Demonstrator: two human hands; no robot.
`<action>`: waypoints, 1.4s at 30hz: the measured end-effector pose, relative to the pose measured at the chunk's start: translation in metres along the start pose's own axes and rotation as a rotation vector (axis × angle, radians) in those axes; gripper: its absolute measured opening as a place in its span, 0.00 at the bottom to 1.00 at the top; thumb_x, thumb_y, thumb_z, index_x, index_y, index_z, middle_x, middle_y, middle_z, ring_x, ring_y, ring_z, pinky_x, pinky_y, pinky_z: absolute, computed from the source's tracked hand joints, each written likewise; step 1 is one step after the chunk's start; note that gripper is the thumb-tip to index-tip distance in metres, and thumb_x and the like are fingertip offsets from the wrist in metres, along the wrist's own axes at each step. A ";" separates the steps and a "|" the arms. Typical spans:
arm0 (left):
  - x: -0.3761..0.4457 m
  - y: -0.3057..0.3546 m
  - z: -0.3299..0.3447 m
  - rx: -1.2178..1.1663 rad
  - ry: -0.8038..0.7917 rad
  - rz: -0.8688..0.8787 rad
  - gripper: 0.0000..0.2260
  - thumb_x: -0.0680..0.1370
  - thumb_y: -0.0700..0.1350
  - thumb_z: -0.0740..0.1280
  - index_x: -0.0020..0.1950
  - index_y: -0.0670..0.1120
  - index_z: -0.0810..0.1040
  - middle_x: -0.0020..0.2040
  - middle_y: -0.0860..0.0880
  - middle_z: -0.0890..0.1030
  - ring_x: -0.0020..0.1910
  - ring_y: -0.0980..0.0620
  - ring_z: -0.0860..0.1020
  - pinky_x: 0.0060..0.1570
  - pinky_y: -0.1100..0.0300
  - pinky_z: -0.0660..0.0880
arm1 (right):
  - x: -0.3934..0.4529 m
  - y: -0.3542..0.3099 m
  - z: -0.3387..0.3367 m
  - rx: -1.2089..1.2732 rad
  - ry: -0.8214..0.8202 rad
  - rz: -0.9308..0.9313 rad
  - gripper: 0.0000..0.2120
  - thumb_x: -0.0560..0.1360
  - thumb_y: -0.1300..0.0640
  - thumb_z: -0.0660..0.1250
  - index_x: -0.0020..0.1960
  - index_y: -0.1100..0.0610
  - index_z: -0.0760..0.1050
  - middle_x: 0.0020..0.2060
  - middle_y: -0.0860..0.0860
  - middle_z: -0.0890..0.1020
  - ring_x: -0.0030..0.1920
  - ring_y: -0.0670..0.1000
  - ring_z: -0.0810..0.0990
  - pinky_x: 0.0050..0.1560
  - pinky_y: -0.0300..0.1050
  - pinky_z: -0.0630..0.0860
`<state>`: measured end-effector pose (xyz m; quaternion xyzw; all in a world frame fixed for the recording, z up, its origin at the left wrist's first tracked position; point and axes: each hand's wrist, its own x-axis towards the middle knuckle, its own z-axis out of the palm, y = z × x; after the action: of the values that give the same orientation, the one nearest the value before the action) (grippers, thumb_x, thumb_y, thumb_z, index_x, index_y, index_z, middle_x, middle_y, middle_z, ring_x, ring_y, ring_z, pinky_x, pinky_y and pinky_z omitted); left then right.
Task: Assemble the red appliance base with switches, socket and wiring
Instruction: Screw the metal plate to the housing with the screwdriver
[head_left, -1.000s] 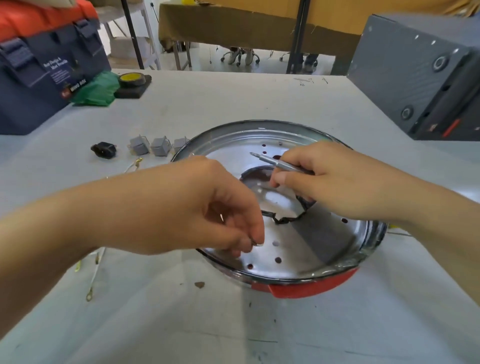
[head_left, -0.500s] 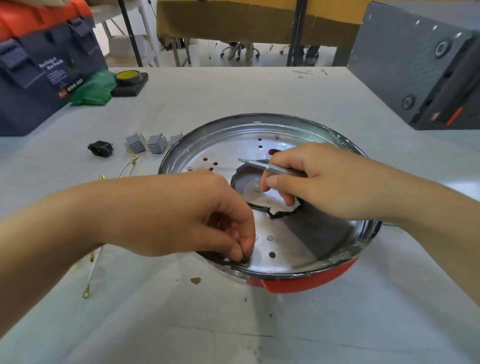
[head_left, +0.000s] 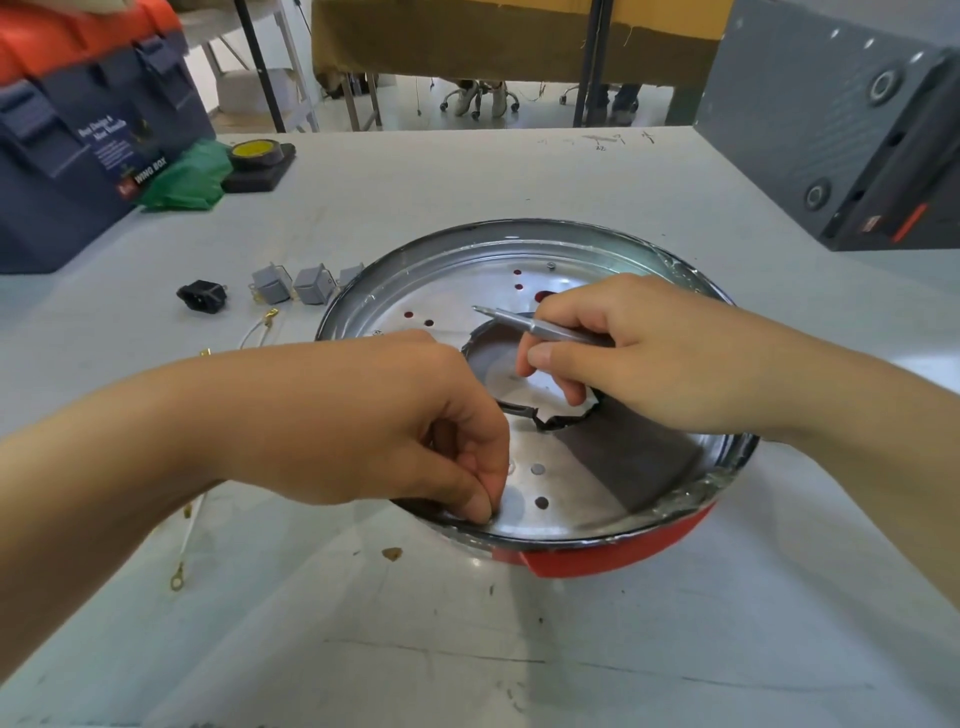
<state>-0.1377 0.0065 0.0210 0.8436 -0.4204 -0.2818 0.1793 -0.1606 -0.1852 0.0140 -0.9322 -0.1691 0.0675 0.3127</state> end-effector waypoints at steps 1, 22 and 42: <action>0.000 0.001 0.000 0.006 -0.003 -0.006 0.01 0.71 0.50 0.71 0.41 0.56 0.81 0.36 0.58 0.81 0.36 0.60 0.78 0.35 0.72 0.71 | 0.000 -0.001 0.000 -0.001 0.002 -0.003 0.17 0.79 0.53 0.62 0.30 0.47 0.70 0.24 0.39 0.75 0.26 0.38 0.72 0.31 0.28 0.66; -0.007 0.000 0.008 -0.188 0.118 -0.037 0.02 0.70 0.45 0.74 0.39 0.52 0.83 0.34 0.53 0.83 0.35 0.52 0.80 0.39 0.59 0.78 | -0.014 0.001 -0.004 0.403 -0.018 -0.029 0.12 0.79 0.64 0.57 0.45 0.47 0.71 0.31 0.48 0.75 0.25 0.43 0.65 0.27 0.34 0.65; -0.006 -0.002 0.007 -0.245 0.079 -0.007 0.08 0.70 0.39 0.74 0.38 0.53 0.82 0.31 0.58 0.81 0.31 0.63 0.79 0.36 0.72 0.73 | -0.014 -0.003 0.003 0.541 -0.165 -0.206 0.09 0.74 0.55 0.64 0.41 0.57 0.82 0.26 0.52 0.78 0.26 0.48 0.73 0.32 0.35 0.72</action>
<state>-0.1442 0.0119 0.0164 0.8272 -0.3724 -0.2983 0.2967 -0.1750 -0.1861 0.0141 -0.7843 -0.2635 0.1538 0.5401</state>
